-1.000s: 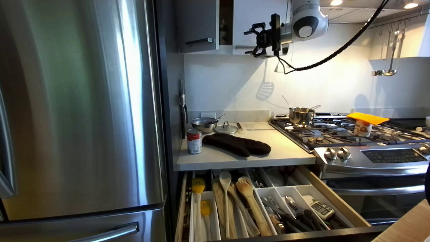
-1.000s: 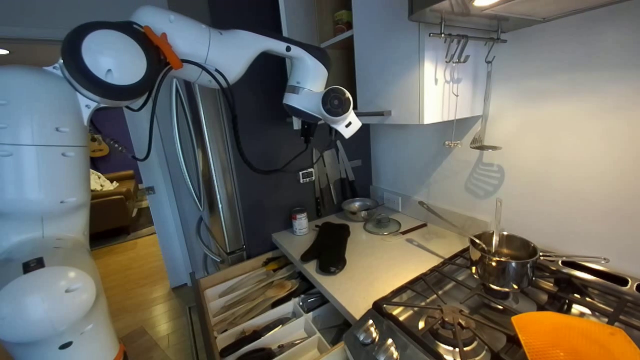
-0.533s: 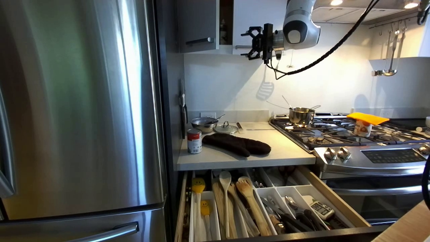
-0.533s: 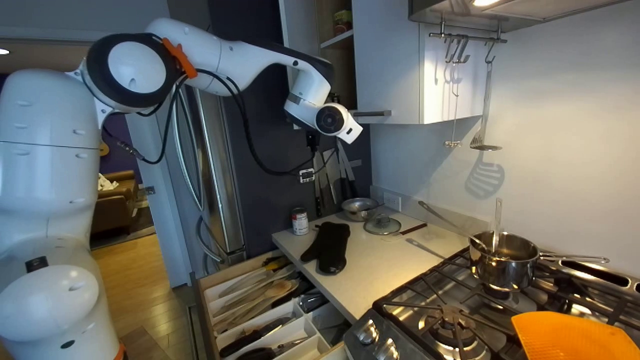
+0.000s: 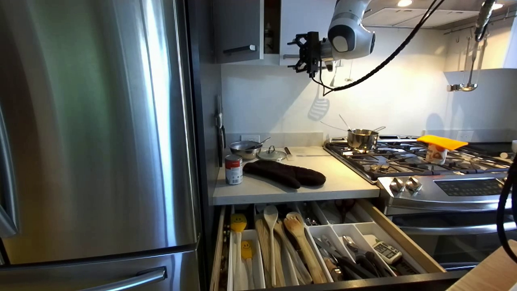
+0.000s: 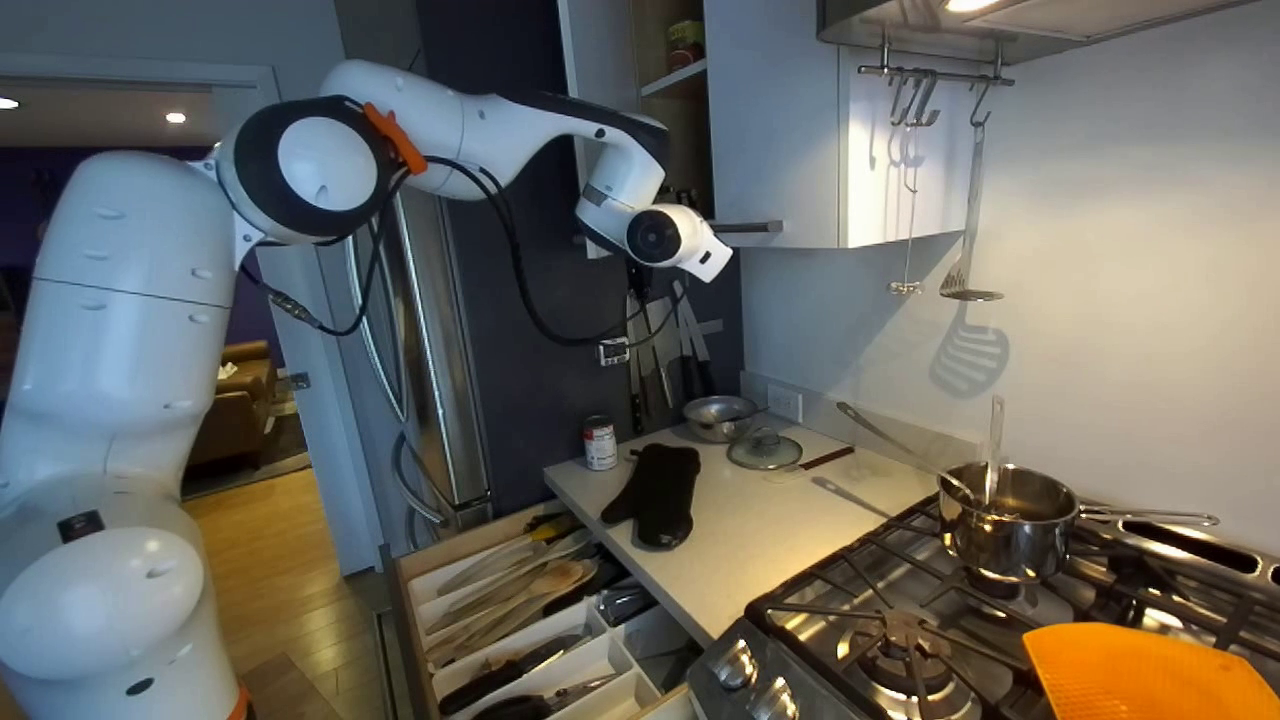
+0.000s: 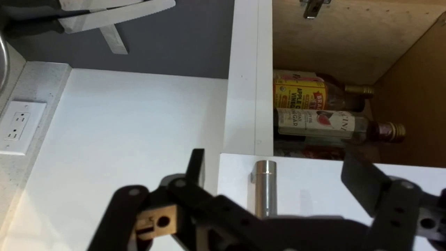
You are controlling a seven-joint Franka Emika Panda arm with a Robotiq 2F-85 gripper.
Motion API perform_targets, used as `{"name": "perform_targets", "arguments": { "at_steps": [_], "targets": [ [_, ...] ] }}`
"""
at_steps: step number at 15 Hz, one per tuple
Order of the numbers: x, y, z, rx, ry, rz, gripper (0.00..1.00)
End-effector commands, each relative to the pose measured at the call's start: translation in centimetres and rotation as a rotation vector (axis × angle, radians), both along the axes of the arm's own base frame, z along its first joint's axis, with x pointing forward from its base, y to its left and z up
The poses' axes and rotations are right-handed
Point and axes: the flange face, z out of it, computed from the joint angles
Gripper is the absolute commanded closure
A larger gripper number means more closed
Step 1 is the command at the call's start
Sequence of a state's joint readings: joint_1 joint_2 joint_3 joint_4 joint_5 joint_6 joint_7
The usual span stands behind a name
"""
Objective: Open the cabinet's right door completely
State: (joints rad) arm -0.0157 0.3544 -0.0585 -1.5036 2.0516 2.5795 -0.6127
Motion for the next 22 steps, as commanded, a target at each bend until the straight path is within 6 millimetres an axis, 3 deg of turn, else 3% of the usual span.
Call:
{"name": "perform_targets", "arguments": {
  "at_steps": [1,4,6,8,9,10,11,15,16,17,19,21,22],
  "targets": [
    [2.2,-0.2,0.1,0.005,-0.019,-0.045,0.00],
    [3.5,-0.4,-0.1,0.007,-0.020,-0.052,0.00],
    [4.2,-0.5,-0.4,0.007,-0.023,-0.053,0.06],
    [4.9,-0.6,-0.5,0.008,-0.027,-0.059,0.17],
    [5.1,-0.7,-0.4,0.009,-0.030,-0.063,0.27],
    [5.3,-0.8,-0.4,0.009,-0.033,-0.065,0.27],
    [5.5,-0.9,-0.3,0.010,-0.038,-0.069,0.37],
    [5.5,-1.2,-0.2,0.018,-0.035,-0.073,0.51],
    [5.4,-1.2,-0.1,0.017,-0.034,-0.072,0.57],
    [5.2,-1.3,0.2,0.021,-0.035,-0.070,0.72],
    [5.0,-1.5,0.4,0.024,-0.033,-0.070,0.69],
    [4.8,-1.9,0.1,0.020,-0.015,-0.073,0.78],
    [4.6,-2.0,0.1,0.020,-0.008,-0.072,0.75]
  ]
}}
